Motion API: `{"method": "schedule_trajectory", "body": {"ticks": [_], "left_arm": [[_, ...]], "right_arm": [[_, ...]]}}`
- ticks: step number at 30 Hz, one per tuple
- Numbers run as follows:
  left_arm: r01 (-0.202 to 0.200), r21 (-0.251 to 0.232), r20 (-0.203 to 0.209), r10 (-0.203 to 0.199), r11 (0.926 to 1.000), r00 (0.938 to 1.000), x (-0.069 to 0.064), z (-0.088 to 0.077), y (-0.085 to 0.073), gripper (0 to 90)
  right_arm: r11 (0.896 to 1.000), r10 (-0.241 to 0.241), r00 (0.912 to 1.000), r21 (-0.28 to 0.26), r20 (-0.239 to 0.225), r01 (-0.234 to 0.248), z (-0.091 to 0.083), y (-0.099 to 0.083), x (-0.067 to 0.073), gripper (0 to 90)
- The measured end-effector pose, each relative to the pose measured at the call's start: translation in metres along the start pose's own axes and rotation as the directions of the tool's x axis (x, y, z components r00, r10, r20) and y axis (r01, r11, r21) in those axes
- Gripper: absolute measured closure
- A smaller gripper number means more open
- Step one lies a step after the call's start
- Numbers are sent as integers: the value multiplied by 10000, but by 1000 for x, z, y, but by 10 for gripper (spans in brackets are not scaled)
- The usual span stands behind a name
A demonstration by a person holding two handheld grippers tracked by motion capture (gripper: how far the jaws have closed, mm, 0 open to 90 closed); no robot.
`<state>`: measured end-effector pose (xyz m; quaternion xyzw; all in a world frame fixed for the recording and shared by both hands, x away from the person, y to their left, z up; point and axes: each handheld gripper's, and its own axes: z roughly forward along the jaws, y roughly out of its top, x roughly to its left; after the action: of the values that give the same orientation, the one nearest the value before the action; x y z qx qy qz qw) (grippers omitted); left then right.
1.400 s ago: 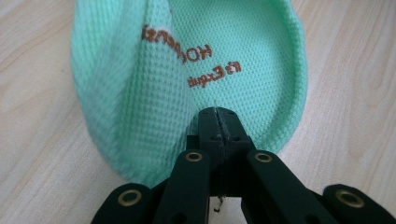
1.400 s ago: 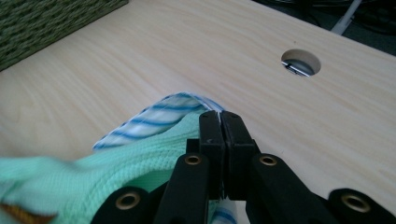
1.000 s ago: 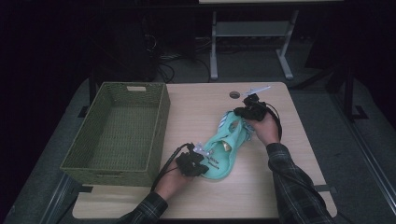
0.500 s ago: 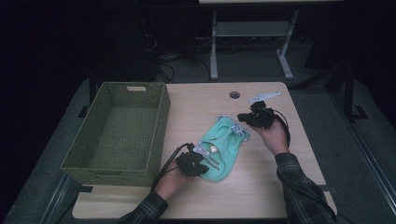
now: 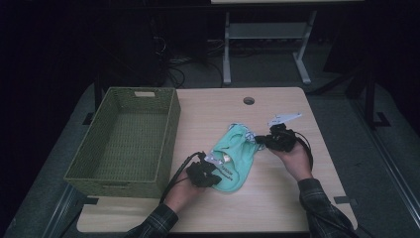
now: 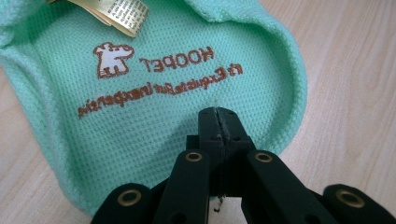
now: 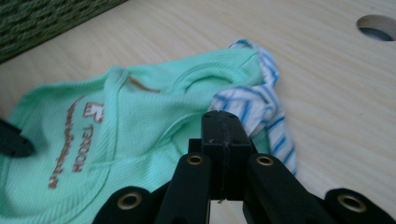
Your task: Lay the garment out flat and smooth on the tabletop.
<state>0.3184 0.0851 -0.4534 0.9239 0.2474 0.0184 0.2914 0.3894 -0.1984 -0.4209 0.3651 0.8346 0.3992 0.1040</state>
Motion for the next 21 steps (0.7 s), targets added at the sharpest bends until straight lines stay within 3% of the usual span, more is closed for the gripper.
{"method": "schedule_trajectory", "body": {"ticks": [7, 15, 21], "left_arm": [[99, -55, 34, -99, 9999, 9999, -1, 0, 0, 891], [202, -138, 44, -201, 9997, 9998, -1, 1, 0, 891], [57, -9, 38, -57, 10000, 10000, -1, 0, 0, 891]], "right_arm": [[9983, -531, 9985, 229, -147, 534, 3, -15, 18, 895], [9959, -671, 9951, 562, -731, 713, 8, -32, 45, 895], [9919, -756, 9911, 934, -1094, 860, 20, -42, 59, 896]]}}
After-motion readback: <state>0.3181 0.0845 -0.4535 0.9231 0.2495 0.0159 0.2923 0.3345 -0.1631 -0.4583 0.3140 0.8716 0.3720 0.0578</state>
